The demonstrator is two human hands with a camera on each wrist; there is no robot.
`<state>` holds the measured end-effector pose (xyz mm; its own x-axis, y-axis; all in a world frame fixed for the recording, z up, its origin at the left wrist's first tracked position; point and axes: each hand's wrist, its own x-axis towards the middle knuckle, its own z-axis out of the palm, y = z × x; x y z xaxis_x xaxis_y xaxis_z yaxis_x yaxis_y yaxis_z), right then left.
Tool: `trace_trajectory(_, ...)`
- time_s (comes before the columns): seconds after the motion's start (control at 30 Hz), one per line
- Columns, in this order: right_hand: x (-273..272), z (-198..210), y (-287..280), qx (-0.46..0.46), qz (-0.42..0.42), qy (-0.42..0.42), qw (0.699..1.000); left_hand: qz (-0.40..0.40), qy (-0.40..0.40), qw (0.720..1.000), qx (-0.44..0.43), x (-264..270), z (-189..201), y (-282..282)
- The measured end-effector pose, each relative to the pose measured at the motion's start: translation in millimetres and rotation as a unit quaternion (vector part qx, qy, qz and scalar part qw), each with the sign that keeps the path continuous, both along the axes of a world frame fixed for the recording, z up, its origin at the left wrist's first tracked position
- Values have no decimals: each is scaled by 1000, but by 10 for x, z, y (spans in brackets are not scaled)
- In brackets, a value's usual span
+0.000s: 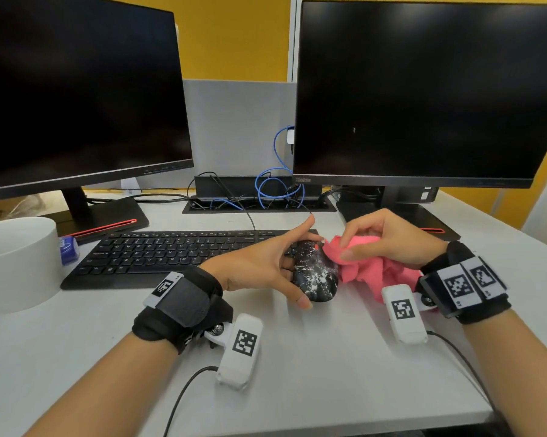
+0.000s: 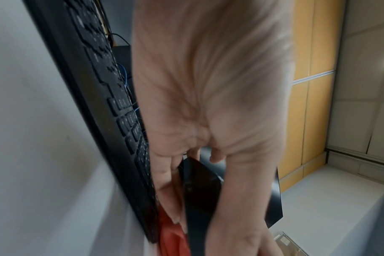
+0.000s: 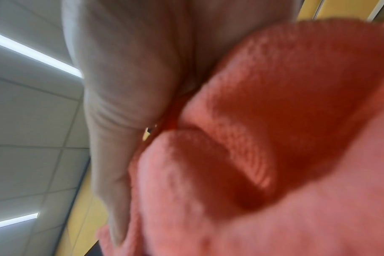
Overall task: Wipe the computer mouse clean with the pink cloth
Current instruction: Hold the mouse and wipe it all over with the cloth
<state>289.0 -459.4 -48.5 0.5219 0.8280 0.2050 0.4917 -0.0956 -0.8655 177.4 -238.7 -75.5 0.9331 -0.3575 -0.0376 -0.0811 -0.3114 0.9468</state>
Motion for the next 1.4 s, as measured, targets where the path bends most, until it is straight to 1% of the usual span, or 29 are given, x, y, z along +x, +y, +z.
trace_trajectory(0.07, -13, 14, 10, 41, -16, 4, 999, 2, 2, 1000, -2, 0, -3, -5)
trace_trajectory(0.1, -18, -2, 32, 40, -12, -1, 999, 1, 1, 1000, 1, 2, -4, -6)
trace_trajectory(0.17, -32, -57, 76, 4, 16, -13, 1000, 2, -4, 1000, 8, -2, -4, -8)
trace_trajectory(0.23, 2, -66, 53, -21, 17, -16, 1000, 5, -4, 1000, 6, -4, 0, -8)
trace_trajectory(0.33, 66, -22, -3, 25, -19, 0, 999, 10, -3, 1000, 2, 2, -2, -2)
trace_trajectory(0.4, 45, -35, 35, 45, -12, -2, 999, 8, -3, 1000, 8, -1, -1, -2)
trace_trajectory(0.5, -10, -93, 98, -2, 21, -19, 1000, 11, -4, 1000, 15, -5, -2, 0)
trace_trajectory(0.53, -1, -93, 87, -9, 19, -20, 1000, 11, -2, 1000, 15, -8, 0, -1)
trace_trajectory(0.63, 17, -42, 51, 27, -9, -1, 1000, 7, 1, 1000, 12, -6, 1, -1)
trace_trajectory(0.67, -6, -29, 57, 38, -6, 1, 999, 6, 1, 1000, 12, -7, 5, -3)
trace_trajectory(0.7, -24, -34, 67, 31, 7, 0, 999, 5, -1, 1000, 14, -8, 8, -3)
trace_trajectory(0.77, -29, -53, 67, -18, 31, -24, 999, 7, -6, 1000, 15, -7, 12, -3)
trace_trajectory(0.83, 4, -41, 18, -31, 20, -31, 999, 5, -9, 1000, 10, -5, 9, -5)
trace_trajectory(0.9, 30, 2, -12, -3, -5, -13, 1000, 3, -9, 1000, 4, 5, 0, -5)
trace_trajectory(0.97, -44, 23, 21, 23, 10, 13, 1000, -1, -8, 1000, 3, 6, 1, 2)
trace_trajectory(1.0, -75, 14, 41, 2, 21, 16, 1000, -3, -9, 1000, 5, 4, 0, 5)
trace_trajectory(1.07, -67, -14, 36, -71, 47, -22, 996, -5, -11, 1000, 9, -1, -6, 11)
trace_trajectory(1.1, -42, -13, 4, -95, 47, -37, 994, -5, -12, 1000, 10, 1, -8, 10)
trace_trajectory(1.13, -27, 13, -29, -98, 37, -39, 994, -3, -12, 1000, 12, 0, -9, 6)
trace_trajectory(1.17, -5, 29, -42, -80, 17, -31, 996, 1, -11, 1000, 12, 5, -11, 4)
trace_trajectory(1.23, -40, 34, -3, -14, -7, 3, 1000, 3, -8, 1000, 8, 11, -10, 3)
trace_trajectory(1.27, -84, 28, 39, 0, -1, 18, 1000, 0, -7, 1000, 9, 9, -7, 4)
trace_trajectory(1.33, -129, -26, 109, -31, 43, 22, 998, -2, -9, 1000, 19, 3, -1, 10)
trace_trajectory(1.4, -113, -41, 85, -72, 67, -10, 995, -1, -5, 1000, 24, -7, 10, 8)
